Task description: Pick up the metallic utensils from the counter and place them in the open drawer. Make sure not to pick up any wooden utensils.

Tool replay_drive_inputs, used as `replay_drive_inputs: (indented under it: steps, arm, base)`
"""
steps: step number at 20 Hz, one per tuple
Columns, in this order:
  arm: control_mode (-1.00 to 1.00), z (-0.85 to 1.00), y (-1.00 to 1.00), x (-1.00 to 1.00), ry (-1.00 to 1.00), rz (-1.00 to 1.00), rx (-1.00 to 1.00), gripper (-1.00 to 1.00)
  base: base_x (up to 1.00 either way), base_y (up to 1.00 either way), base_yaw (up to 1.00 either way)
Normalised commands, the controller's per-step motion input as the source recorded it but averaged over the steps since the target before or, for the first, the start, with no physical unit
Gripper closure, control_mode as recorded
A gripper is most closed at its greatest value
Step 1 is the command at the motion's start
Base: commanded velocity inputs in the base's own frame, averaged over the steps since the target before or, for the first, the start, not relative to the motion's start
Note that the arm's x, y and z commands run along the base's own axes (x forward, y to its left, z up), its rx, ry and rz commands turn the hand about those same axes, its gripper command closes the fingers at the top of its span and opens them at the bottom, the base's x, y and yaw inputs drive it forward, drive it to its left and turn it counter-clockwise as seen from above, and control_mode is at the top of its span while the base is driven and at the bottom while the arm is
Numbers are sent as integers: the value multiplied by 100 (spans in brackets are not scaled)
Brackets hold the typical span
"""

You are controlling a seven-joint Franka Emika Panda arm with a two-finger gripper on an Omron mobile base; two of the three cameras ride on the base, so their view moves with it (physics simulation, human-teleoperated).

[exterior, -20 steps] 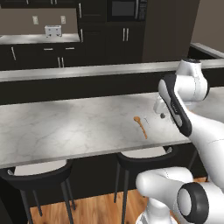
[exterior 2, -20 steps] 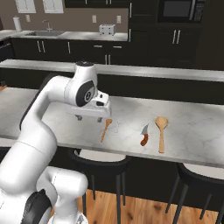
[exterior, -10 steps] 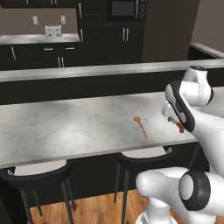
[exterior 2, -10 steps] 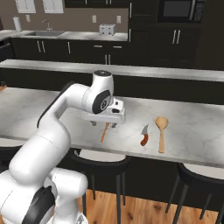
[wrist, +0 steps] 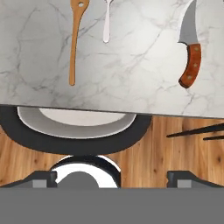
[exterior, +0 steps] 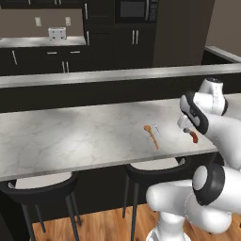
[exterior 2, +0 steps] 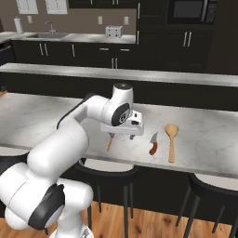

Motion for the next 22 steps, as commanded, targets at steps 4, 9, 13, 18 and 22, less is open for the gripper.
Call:
replay_drive_inputs:
  steps: [4, 9, 13, 18, 22]
  arm:
    - [-100, -28, 0, 55, 0, 0, 0, -100]
    - [-100, -35, 0, 57, 0, 0, 0, -100]
    - [-100, -33, 2, 56, -1, 0, 0, -100]
    - [-100, -25, 15, 54, -3, 0, 0, -100]
    - [-100, -29, 15, 63, 0, 0, 0, -100]
  base:
    - [0, 0, 0]
    - [0, 0, 0]
    - [0, 0, 0]
    - [0, 0, 0]
    - [0, 0, 0]
